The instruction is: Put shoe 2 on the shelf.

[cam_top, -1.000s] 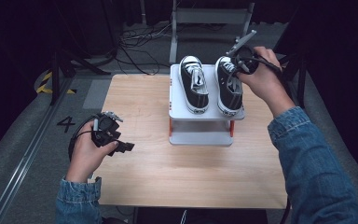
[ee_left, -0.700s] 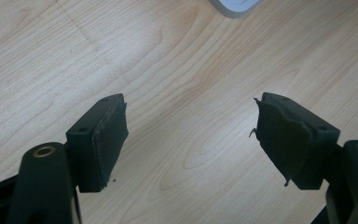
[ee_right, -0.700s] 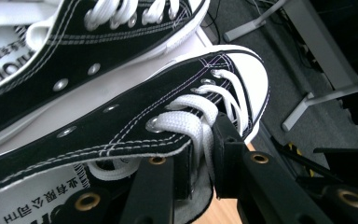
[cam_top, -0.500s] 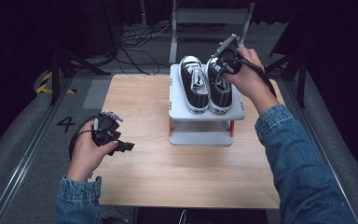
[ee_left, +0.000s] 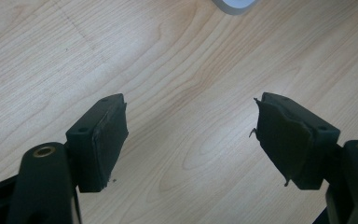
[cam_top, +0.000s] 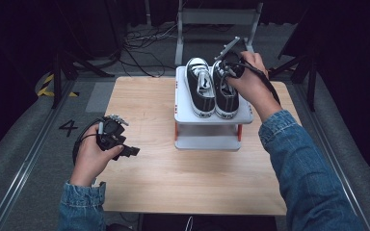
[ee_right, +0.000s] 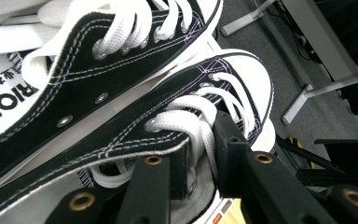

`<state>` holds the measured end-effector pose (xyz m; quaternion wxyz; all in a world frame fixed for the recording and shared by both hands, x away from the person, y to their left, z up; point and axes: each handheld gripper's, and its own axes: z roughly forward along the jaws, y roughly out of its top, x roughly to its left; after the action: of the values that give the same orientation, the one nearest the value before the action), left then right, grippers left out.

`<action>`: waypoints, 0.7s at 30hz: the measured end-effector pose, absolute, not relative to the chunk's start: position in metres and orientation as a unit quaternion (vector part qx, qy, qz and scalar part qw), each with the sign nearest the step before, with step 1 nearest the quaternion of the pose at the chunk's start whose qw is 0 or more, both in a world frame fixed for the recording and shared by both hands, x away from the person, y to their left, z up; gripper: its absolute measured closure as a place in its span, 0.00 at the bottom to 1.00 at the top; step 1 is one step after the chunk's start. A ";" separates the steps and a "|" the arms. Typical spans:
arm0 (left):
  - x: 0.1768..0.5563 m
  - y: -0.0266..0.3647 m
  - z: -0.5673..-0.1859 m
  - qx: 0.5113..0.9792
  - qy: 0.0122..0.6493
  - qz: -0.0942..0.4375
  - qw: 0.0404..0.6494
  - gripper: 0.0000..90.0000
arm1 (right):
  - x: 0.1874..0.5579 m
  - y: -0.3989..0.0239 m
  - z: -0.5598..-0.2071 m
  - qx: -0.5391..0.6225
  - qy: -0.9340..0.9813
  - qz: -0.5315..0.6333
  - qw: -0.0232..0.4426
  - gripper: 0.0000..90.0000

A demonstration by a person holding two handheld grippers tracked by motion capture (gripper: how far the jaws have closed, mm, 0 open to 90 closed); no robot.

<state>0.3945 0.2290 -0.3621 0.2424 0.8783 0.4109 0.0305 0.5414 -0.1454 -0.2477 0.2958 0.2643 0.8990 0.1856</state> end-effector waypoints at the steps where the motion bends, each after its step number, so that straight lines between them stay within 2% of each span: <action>1: 0.394 0.229 -0.362 0.878 0.411 0.031 0.245 0.28 | 0.541 -0.147 -0.248 0.266 0.899 0.187 0.294 0.79; 4: 0.393 0.231 -0.361 0.875 0.414 0.033 0.247 0.28 | 0.537 -0.154 -0.243 0.279 0.889 0.199 0.302 0.61; 9: 0.393 0.232 -0.361 0.874 0.417 0.034 0.249 0.28 | 0.520 -0.172 -0.228 0.291 0.871 0.240 0.315 0.50; 14: 0.393 0.229 -0.361 0.875 0.415 0.036 0.245 0.28 | 0.494 -0.204 -0.216 0.323 0.845 0.307 0.296 0.45; 21: 0.396 0.222 -0.364 0.878 0.412 0.042 0.241 0.27 | 0.466 -0.250 -0.219 0.351 0.828 0.337 0.277 0.42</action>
<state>0.3958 0.2224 -0.3637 0.2413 0.8777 0.4119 0.0423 0.4664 -0.2503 -0.2195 0.2771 0.3507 0.8285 0.3374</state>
